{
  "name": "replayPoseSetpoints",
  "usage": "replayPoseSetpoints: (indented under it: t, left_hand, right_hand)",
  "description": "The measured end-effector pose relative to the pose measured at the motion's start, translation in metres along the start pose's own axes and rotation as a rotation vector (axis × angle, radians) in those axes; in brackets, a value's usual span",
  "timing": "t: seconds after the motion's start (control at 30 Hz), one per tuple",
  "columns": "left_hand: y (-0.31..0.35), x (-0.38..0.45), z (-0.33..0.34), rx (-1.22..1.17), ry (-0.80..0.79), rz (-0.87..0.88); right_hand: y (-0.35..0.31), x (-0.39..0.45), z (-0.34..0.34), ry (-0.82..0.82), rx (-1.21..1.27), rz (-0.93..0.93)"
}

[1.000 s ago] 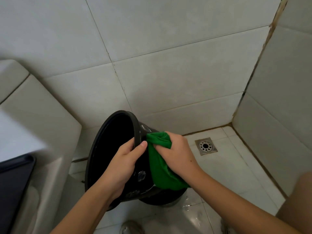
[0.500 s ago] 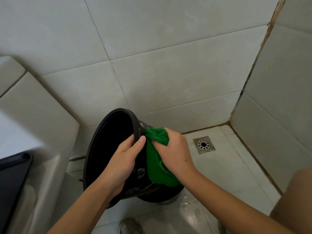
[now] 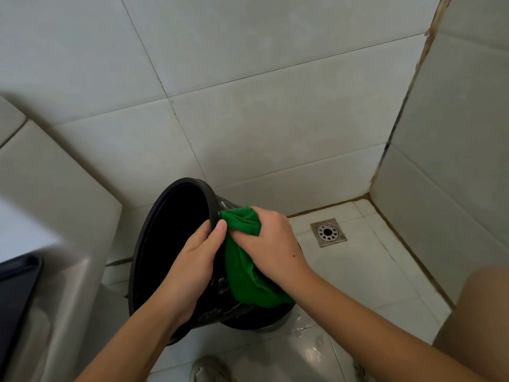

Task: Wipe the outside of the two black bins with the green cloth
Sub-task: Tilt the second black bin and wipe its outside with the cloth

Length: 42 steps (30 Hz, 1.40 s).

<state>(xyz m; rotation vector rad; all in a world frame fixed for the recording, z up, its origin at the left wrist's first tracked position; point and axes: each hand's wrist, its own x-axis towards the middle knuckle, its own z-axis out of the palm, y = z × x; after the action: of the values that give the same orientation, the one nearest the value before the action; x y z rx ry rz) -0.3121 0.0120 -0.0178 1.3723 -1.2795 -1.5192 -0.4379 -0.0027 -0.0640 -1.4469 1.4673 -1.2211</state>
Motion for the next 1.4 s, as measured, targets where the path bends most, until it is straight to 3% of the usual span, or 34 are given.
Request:
replayPoseSetpoints:
  t: [0.23, 0.7, 1.0, 1.2, 1.4]
  left_hand:
    - [0.001, -0.001, 0.001, 0.022, 0.023, -0.025]
    - [0.004, 0.002, 0.005, 0.064, 0.095, -0.04]
    - [-0.003, 0.007, 0.009, 0.124, 0.114, 0.018]
    - [-0.009, 0.004, 0.014, 0.196, 0.085, 0.034]
    - [0.005, -0.004, -0.008, 0.057, 0.124, 0.088]
  right_hand:
    - [0.015, -0.002, -0.007, 0.063, -0.226, -0.025]
    - [0.09, -0.013, -0.028, 0.142, -0.222, 0.386]
    - [0.054, -0.037, -0.001, 0.121, 0.037, 0.094]
    - [0.082, -0.025, -0.016, 0.204, -0.116, 0.311]
    - [0.055, -0.013, -0.027, 0.25, -0.033, 0.2]
